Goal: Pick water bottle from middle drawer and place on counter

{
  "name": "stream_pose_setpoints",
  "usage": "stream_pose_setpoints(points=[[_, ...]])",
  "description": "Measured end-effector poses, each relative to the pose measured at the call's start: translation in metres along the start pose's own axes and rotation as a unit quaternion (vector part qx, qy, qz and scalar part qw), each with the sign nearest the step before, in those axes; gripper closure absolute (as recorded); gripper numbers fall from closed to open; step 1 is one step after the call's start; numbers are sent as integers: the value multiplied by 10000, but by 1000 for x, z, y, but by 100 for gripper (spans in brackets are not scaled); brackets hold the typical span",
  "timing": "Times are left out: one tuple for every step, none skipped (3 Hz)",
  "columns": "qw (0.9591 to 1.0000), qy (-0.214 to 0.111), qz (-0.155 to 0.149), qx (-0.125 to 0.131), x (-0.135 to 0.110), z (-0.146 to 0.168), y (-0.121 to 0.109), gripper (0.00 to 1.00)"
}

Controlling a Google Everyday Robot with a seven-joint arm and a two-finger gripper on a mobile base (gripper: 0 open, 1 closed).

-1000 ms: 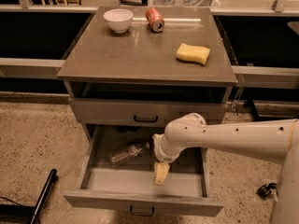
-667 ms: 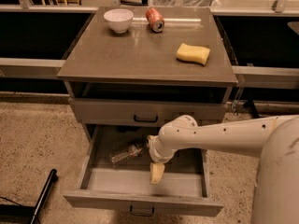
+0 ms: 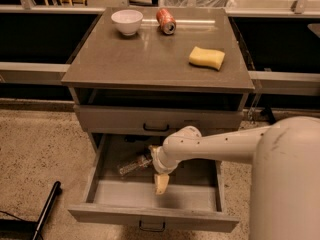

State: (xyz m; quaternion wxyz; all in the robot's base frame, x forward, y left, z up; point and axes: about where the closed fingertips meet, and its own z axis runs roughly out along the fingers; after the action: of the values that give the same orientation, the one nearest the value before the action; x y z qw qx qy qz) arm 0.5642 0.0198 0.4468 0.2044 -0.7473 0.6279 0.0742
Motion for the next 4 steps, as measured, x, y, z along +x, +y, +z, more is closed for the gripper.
stream_pose_setpoints(points=[[9997, 168, -165, 73, 5, 19, -8, 0], [9991, 212, -306, 212, 4, 32, -18, 9], [9986, 104, -404, 317, -2, 42, -22, 19], [9980, -27, -450, 454, -9, 49, -26, 17]])
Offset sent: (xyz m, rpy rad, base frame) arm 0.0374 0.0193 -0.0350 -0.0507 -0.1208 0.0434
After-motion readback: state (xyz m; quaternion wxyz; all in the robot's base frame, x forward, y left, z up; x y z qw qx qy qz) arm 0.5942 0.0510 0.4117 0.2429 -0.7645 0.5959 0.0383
